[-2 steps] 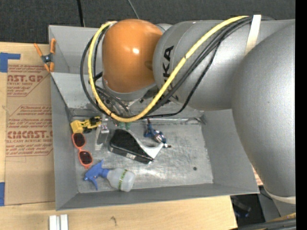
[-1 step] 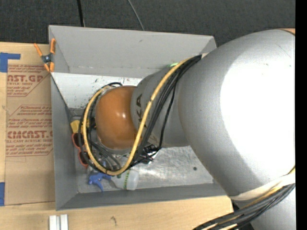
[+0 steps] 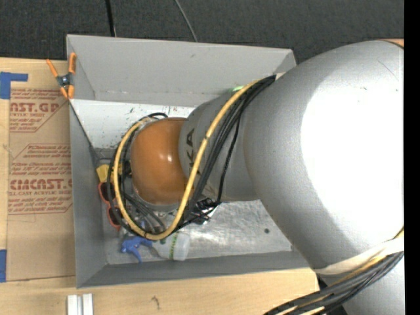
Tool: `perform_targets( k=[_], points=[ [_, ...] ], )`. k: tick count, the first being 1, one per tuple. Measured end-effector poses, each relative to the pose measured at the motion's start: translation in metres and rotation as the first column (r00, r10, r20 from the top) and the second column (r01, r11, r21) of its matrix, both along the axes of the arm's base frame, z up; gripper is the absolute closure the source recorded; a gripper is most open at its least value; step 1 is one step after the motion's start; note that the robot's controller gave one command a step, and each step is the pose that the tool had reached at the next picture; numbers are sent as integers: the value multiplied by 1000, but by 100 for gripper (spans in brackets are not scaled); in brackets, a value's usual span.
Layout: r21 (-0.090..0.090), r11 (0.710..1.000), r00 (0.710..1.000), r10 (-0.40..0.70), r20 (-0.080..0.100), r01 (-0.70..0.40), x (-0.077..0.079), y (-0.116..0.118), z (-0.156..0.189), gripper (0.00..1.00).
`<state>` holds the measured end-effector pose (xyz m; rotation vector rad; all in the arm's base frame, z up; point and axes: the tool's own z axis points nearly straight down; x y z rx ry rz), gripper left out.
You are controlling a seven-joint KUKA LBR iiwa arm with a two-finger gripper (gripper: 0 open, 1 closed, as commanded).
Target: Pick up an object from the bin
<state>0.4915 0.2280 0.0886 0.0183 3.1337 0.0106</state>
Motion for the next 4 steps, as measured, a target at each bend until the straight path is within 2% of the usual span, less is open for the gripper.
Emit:
perform_targets(
  k=[1, 2, 3, 4],
  points=[
    [-5, 999, 999, 37, -7, -37, -1, 11, 77, 100],
    [-5, 999, 999, 37, -7, -37, -1, 11, 77, 100],
    [-8, 1000, 1000, -8, -12, 8, 5, -1, 132, 100],
    [-10, 1000, 999, 28, -15, -28, 1, -24, 33, 0]
  ],
)
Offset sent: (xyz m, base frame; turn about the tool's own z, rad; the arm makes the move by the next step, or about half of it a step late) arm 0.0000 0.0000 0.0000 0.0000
